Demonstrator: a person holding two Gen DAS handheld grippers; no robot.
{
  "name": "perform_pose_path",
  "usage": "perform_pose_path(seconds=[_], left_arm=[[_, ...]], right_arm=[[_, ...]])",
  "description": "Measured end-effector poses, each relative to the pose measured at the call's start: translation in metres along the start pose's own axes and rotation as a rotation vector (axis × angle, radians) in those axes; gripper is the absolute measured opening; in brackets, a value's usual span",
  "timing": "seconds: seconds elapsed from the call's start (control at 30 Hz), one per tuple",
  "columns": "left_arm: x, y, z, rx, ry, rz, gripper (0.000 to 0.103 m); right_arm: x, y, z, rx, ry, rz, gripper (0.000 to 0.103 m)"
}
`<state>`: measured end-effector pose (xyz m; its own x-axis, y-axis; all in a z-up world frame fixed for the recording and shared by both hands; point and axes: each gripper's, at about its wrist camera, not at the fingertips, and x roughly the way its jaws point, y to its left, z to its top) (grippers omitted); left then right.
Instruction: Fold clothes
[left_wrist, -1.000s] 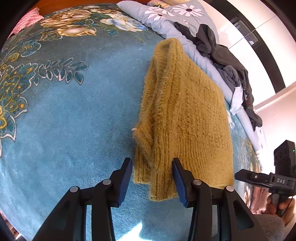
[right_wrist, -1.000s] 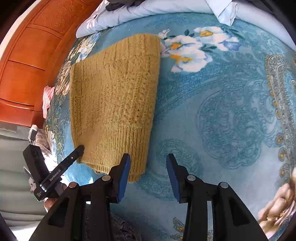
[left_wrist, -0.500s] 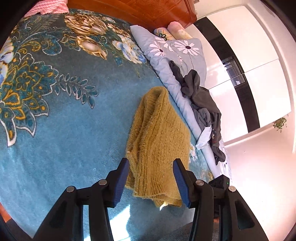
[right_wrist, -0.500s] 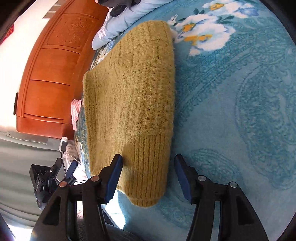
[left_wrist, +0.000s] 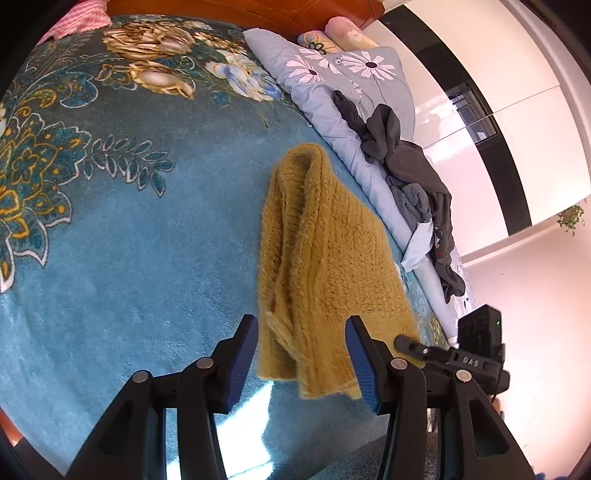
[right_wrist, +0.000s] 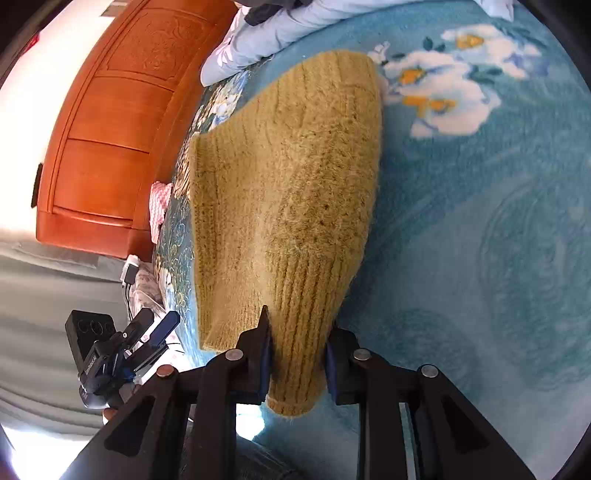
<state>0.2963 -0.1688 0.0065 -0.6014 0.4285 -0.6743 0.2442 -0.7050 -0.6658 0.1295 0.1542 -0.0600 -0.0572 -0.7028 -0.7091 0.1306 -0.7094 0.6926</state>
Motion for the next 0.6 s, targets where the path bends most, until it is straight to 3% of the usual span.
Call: perform_pose_path(seconds=[0.1, 0.27, 0.4, 0.5, 0.6], left_arm=[[0.009, -0.004, 0.002, 0.015, 0.015, -0.008, 0.053], [0.039, -0.012, 0.018, 0.023, 0.043, -0.029, 0.053], [0.063, -0.023, 0.048, 0.033, 0.064, -0.066, 0.053], [0.086, -0.032, 0.072, 0.074, 0.076, -0.052, 0.058], [0.115, -0.041, 0.092, 0.137, 0.111, -0.034, 0.061]], right_arm=[[-0.044, -0.015, 0.05, -0.088, 0.025, -0.115, 0.024], [-0.089, -0.064, 0.1, -0.079, 0.061, -0.25, 0.024], [-0.088, -0.083, 0.102, -0.043, 0.077, -0.26, 0.027], [-0.089, -0.087, 0.098, -0.037, 0.061, -0.255, 0.032], [-0.105, -0.091, 0.09, 0.02, -0.046, -0.224, 0.05]])
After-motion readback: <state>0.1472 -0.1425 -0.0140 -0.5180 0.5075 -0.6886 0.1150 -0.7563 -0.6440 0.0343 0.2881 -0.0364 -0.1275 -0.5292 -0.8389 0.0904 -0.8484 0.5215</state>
